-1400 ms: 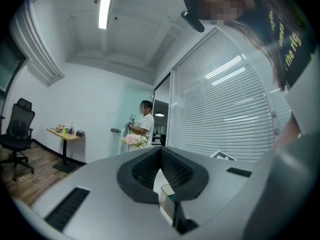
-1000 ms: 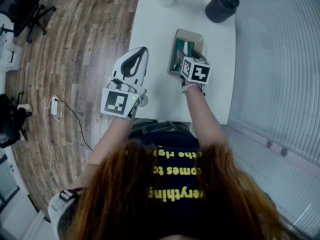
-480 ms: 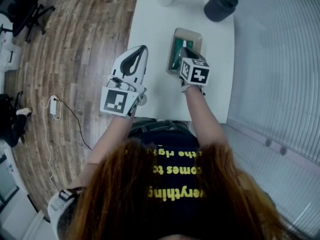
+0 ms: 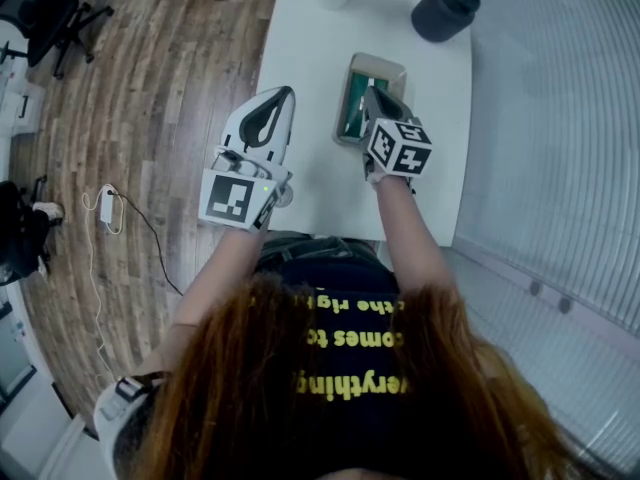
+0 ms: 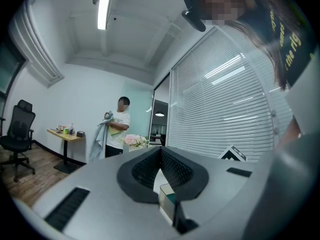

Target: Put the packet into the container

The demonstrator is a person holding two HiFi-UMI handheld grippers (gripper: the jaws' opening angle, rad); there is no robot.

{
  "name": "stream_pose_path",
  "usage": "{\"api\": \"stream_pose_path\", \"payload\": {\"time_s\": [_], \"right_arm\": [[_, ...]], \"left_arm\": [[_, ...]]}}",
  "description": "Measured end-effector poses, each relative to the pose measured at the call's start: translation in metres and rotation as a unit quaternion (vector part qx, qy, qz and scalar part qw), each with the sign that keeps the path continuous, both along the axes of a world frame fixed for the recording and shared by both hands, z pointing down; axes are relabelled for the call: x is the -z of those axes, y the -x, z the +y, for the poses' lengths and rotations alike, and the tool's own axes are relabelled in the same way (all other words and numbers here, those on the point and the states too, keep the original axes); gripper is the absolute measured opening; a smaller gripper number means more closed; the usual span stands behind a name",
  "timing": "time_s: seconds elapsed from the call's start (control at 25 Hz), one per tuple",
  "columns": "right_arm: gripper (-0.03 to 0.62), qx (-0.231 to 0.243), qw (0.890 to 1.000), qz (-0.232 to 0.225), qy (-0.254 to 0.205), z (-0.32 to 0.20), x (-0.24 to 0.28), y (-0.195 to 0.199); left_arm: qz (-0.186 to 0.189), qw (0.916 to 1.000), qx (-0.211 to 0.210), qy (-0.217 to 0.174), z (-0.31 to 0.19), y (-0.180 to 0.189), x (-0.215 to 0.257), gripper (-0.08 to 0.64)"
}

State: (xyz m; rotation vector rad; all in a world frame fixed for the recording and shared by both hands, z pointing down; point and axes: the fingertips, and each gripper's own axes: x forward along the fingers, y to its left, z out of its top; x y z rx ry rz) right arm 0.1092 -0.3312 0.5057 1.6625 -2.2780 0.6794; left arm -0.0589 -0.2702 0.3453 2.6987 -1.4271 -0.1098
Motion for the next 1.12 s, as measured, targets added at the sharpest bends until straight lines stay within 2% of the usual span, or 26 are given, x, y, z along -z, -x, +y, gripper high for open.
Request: {"api": "stream_pose_path", "payload": {"time_s": [0.12, 0.32, 0.56, 0.72, 0.92, 1.12], "right_arm": [[0.025, 0.004, 0.999, 0.003, -0.048, -0.001, 0.024, -0.002], [0.025, 0.015, 0.989, -0.04, -0.141, 0.002, 0.069, -0.002], [0.023, 0.022, 0.98, -0.01, -0.198, 0.017, 0.107, -0.002], [0.021, 0.038, 0.977, -0.006, -0.209, 0.031, 0.121, 0.0], [0.021, 0.037, 0.977, -0.076, -0.194, 0.047, 0.133, -0.002], [0.021, 0.073, 0.974, -0.057, -0.208, 0.069, 0.146, 0.007]], "left_arm": [[0.005, 1.0, -0.006, -0.006, 0.001, -0.002, 0.001, 0.002], [0.005, 0.9999, -0.008, -0.01, 0.002, -0.007, 0.003, 0.002], [-0.002, 0.9998, -0.012, -0.014, 0.006, -0.009, 0.004, 0.002], [-0.007, 0.9998, -0.014, -0.014, 0.009, -0.013, 0.003, 0.002], [-0.007, 0.9996, -0.022, -0.013, 0.016, -0.018, 0.003, 0.002], [-0.006, 0.9995, -0.03, -0.007, 0.024, -0.024, 0.0, 0.002]]}}
